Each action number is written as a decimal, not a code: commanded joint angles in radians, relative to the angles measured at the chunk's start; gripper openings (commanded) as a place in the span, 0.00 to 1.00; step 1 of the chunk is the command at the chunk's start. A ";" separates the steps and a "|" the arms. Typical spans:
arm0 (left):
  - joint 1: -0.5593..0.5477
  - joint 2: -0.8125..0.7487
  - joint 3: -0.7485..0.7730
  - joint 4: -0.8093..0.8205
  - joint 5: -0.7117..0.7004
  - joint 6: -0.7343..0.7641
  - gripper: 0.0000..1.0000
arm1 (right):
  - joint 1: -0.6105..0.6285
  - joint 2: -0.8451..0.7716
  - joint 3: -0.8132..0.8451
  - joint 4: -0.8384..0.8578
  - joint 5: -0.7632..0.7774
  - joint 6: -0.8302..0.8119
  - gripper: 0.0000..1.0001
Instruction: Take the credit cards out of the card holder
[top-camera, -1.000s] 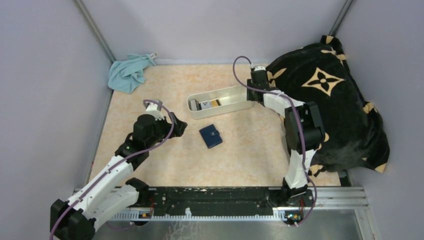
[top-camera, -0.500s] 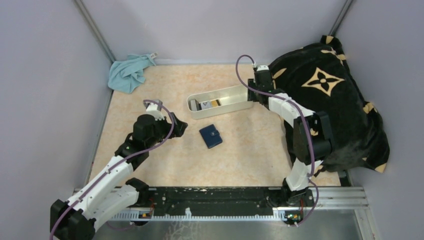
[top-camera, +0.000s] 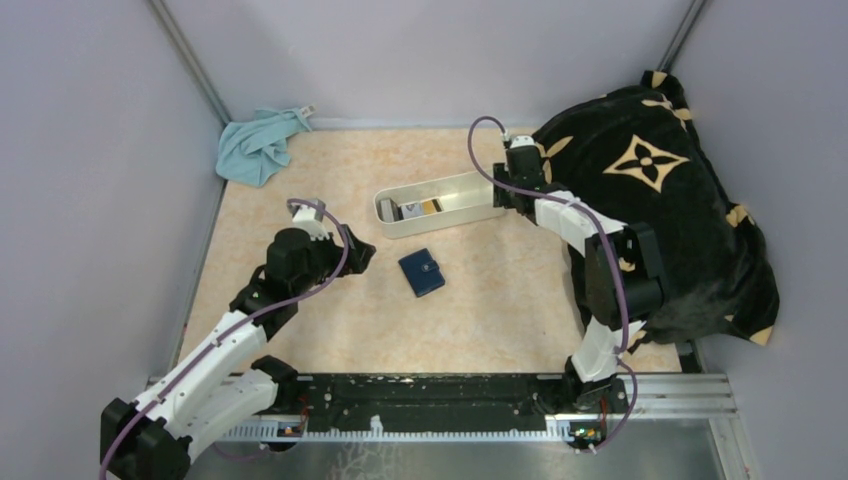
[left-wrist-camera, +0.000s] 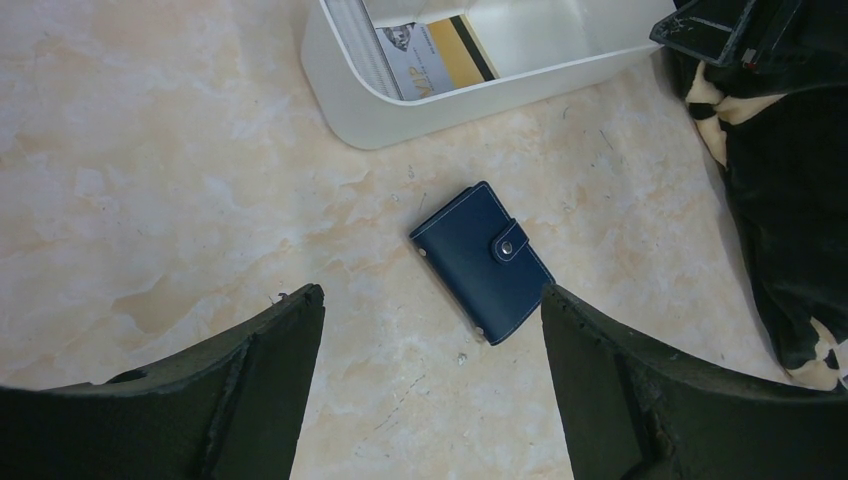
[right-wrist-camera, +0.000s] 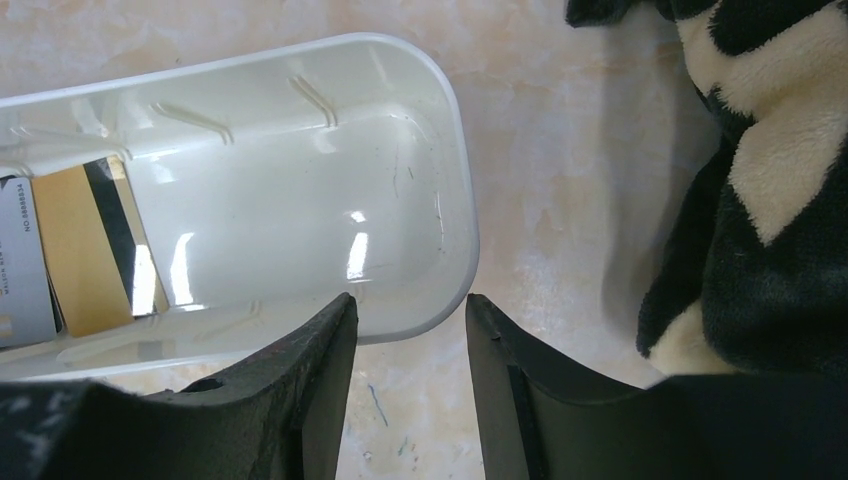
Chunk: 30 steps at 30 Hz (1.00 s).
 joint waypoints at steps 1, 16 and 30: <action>-0.005 0.001 0.036 -0.003 0.004 0.004 0.85 | 0.024 0.001 -0.026 0.003 -0.008 -0.008 0.45; -0.005 -0.018 0.031 -0.020 -0.008 0.020 0.86 | 0.026 0.130 0.143 -0.069 0.012 -0.005 0.48; -0.006 0.014 0.045 -0.003 0.017 0.027 0.86 | 0.067 0.043 0.041 -0.084 0.002 0.000 0.51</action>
